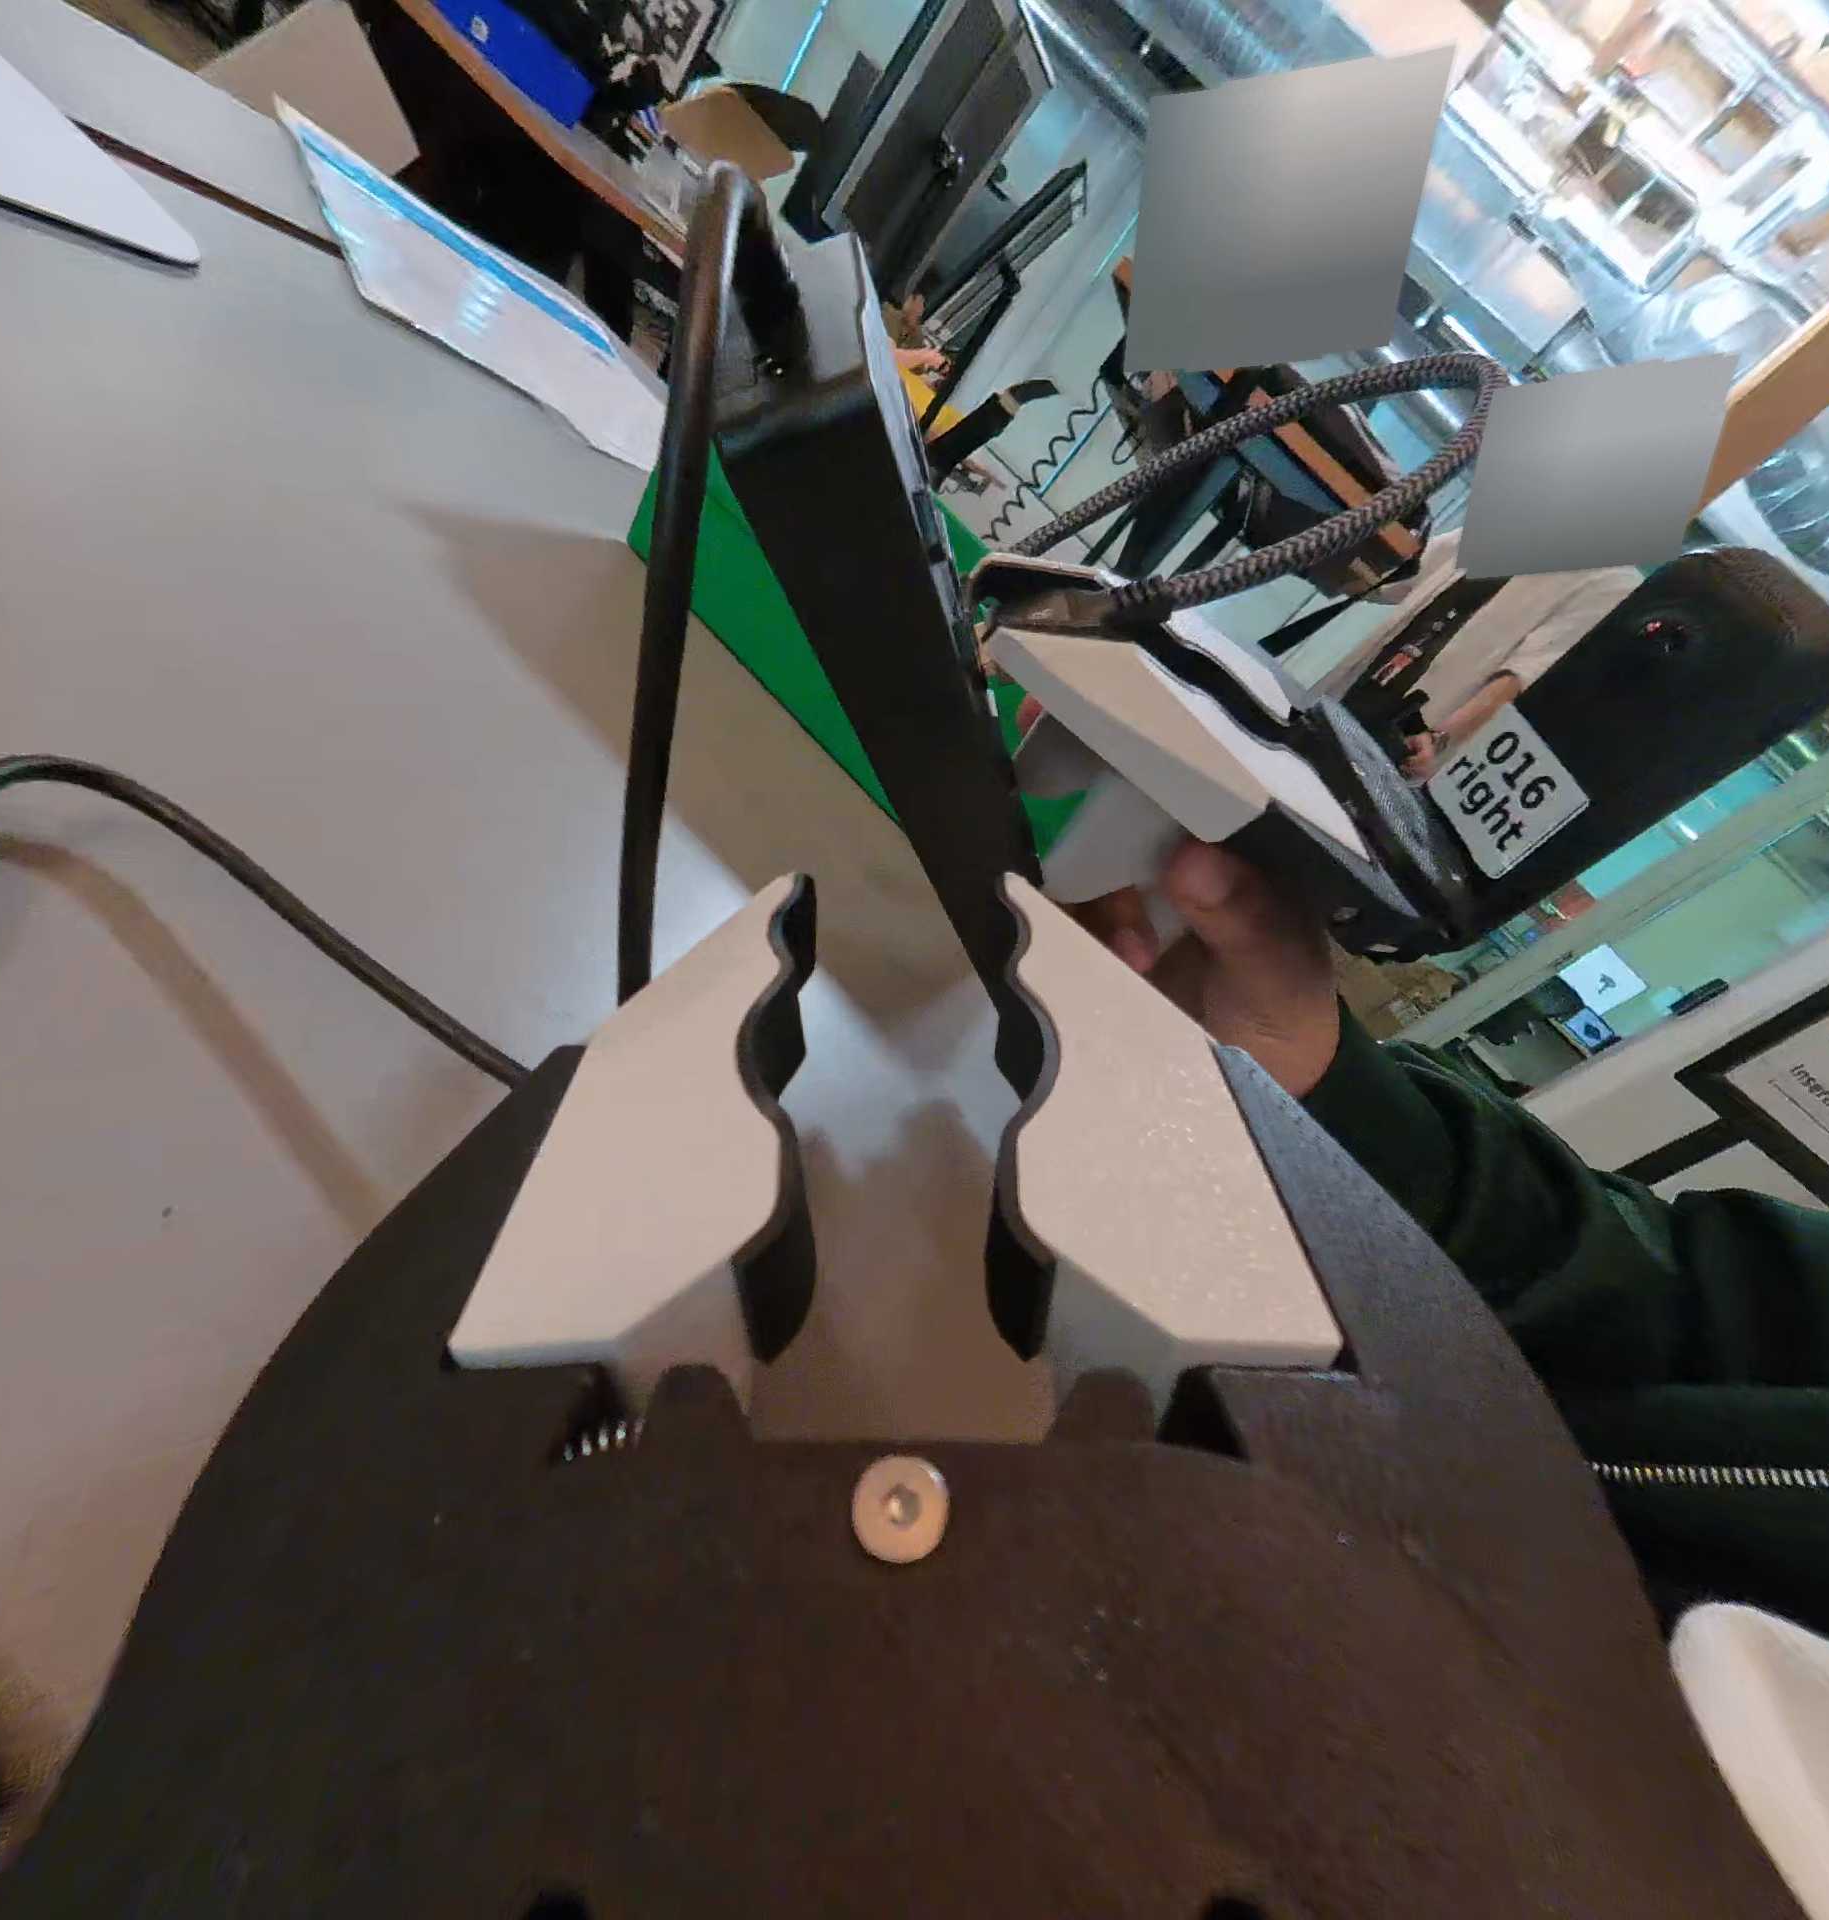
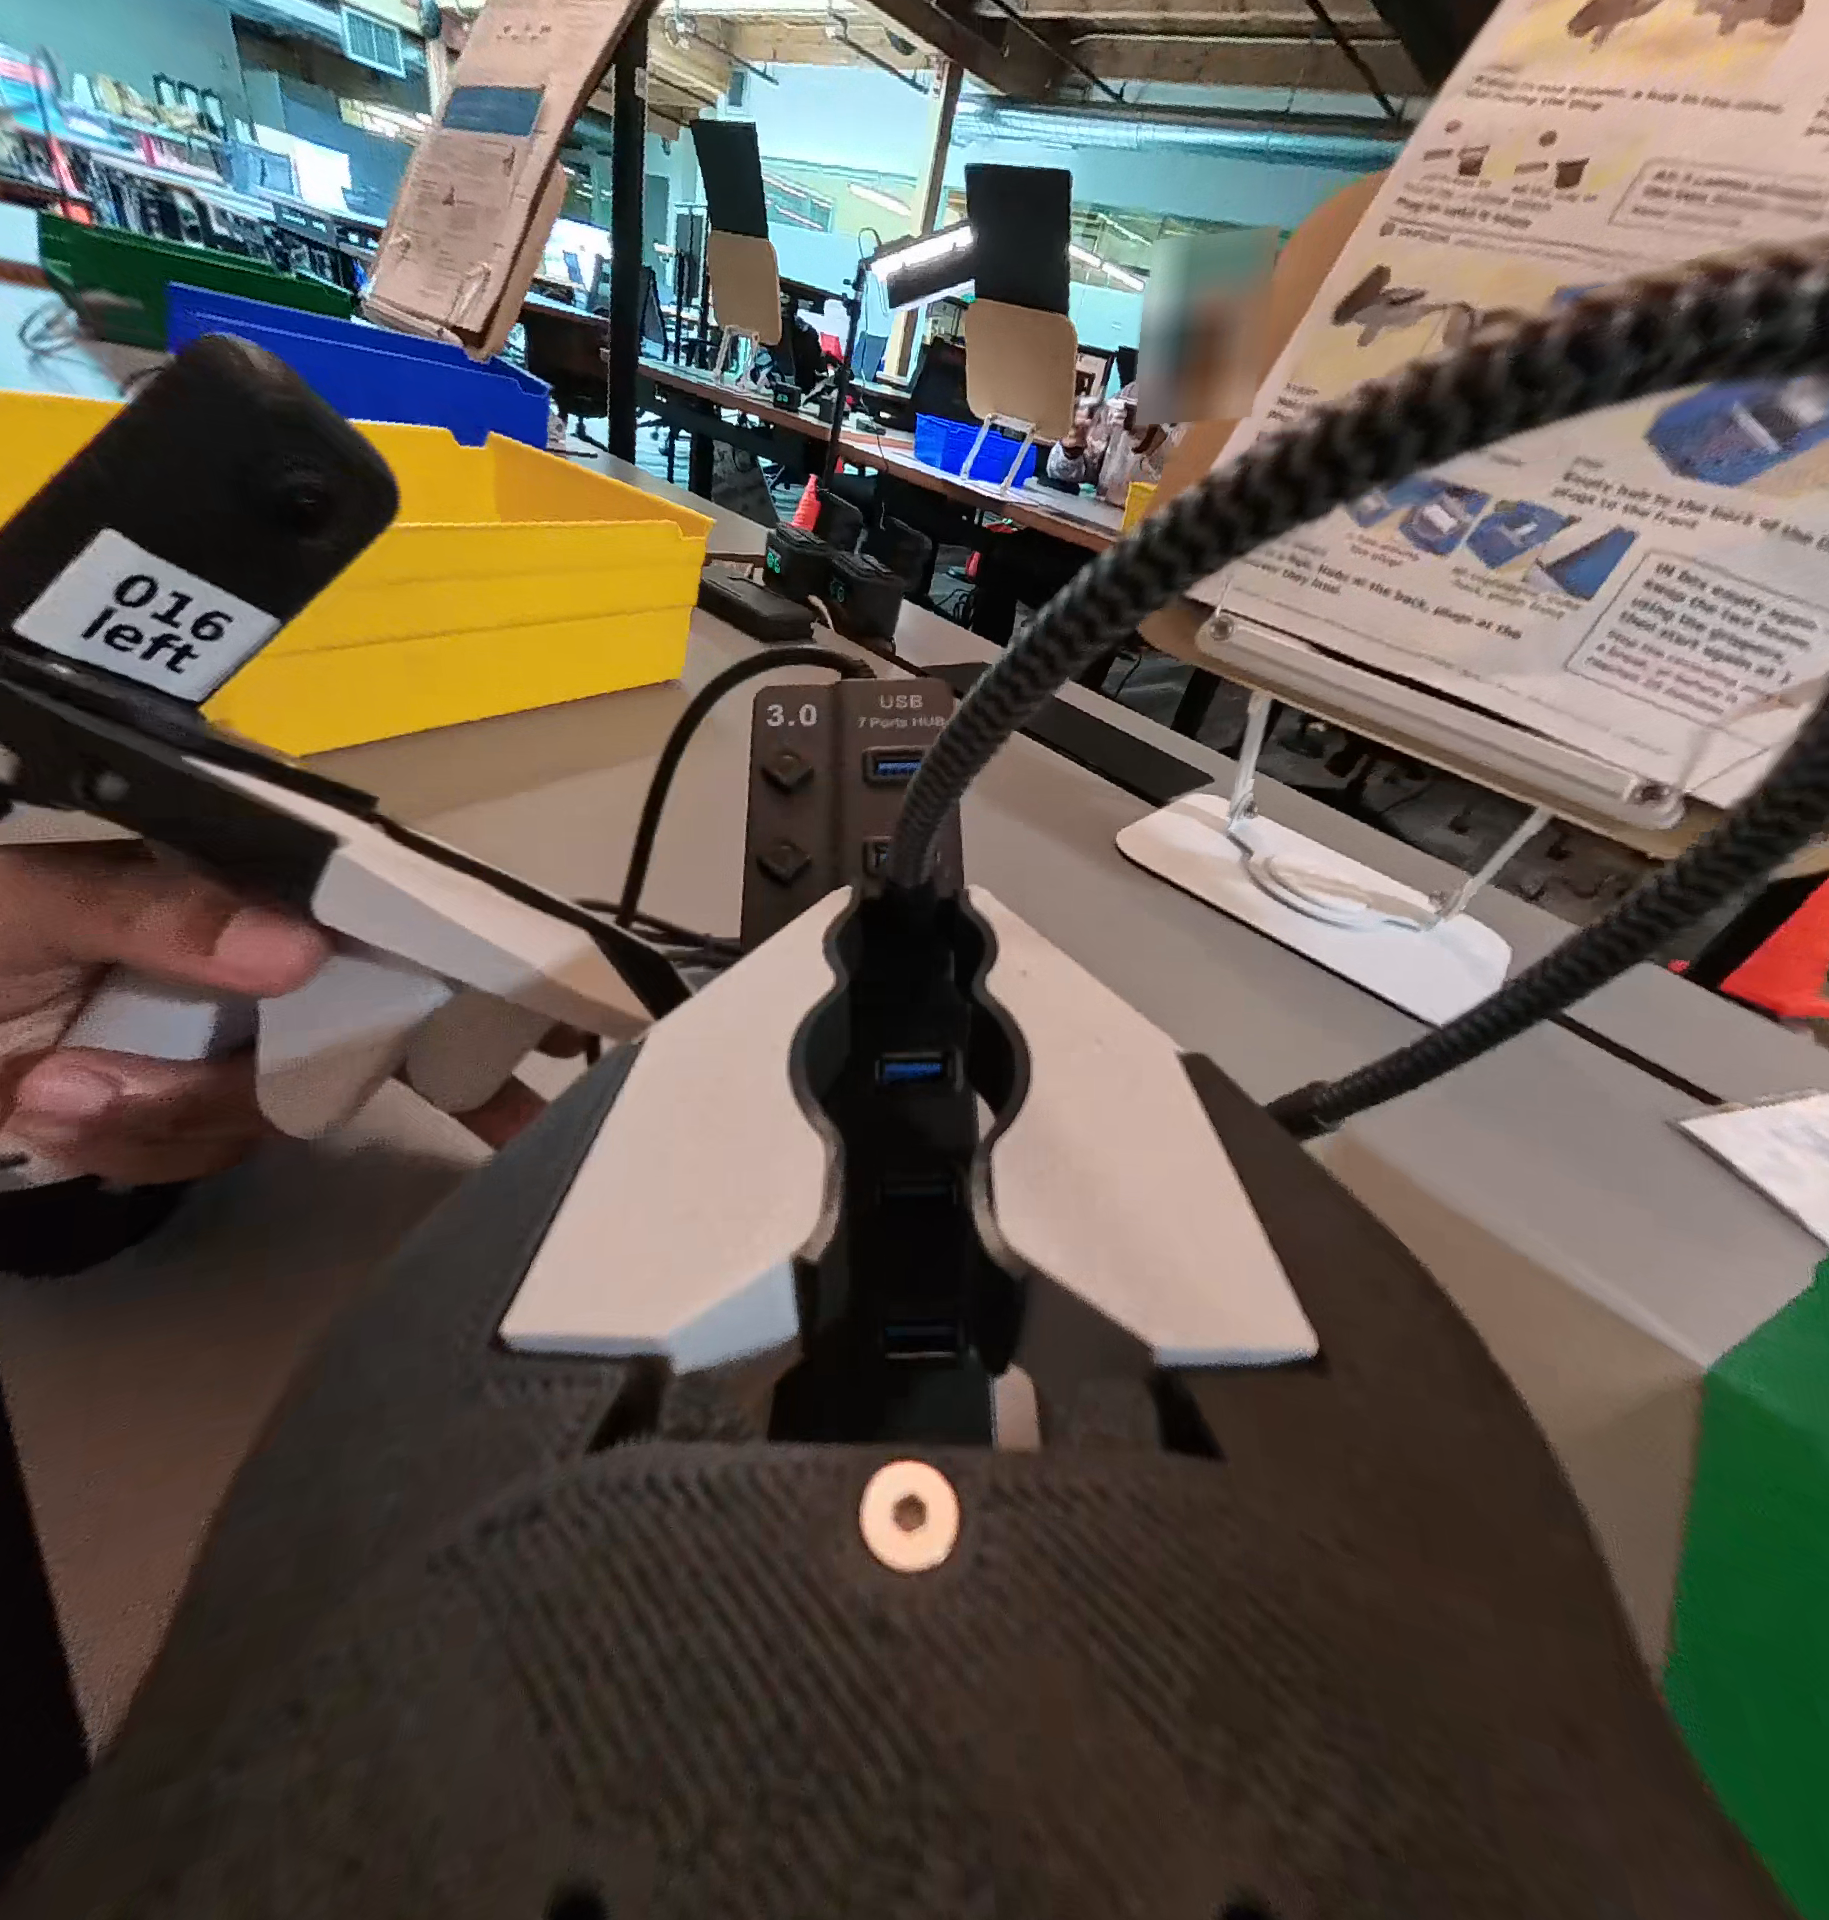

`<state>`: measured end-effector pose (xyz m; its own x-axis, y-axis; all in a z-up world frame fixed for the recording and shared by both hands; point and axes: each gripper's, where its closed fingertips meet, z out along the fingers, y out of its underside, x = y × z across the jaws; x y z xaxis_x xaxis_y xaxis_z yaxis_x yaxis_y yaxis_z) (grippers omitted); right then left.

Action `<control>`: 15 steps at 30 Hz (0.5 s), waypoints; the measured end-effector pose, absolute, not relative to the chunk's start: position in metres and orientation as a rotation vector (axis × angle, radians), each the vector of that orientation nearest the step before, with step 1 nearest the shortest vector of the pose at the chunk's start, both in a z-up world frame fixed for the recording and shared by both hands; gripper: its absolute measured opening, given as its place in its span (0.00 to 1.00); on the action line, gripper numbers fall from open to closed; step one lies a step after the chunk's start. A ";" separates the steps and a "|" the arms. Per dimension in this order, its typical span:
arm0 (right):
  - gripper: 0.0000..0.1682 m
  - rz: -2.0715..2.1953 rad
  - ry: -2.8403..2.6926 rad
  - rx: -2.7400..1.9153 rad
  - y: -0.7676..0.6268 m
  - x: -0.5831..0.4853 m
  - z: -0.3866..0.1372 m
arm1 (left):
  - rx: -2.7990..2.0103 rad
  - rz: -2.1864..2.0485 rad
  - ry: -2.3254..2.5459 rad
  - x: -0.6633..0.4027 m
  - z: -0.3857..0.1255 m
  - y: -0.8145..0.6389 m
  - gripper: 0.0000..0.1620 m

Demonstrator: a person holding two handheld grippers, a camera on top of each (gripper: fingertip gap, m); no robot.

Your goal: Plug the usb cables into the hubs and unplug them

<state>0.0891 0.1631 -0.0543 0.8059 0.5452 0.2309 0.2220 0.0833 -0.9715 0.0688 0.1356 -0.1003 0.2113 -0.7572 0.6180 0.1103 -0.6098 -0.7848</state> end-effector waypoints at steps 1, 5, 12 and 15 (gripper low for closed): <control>0.09 0.264 -0.655 -1.491 0.162 0.086 -0.054 | -1.740 -1.505 0.616 0.070 -0.099 0.134 0.19; 0.09 0.362 -0.612 -1.504 0.157 0.075 -0.053 | -1.723 -1.594 0.655 0.075 -0.098 0.123 0.17; 0.09 0.372 -0.623 -1.503 0.153 0.068 -0.052 | -1.695 -1.673 0.675 0.079 -0.095 0.117 0.34; 0.09 0.412 -0.615 -1.499 0.150 0.061 -0.051 | -1.679 -1.626 0.699 0.080 -0.094 0.116 0.35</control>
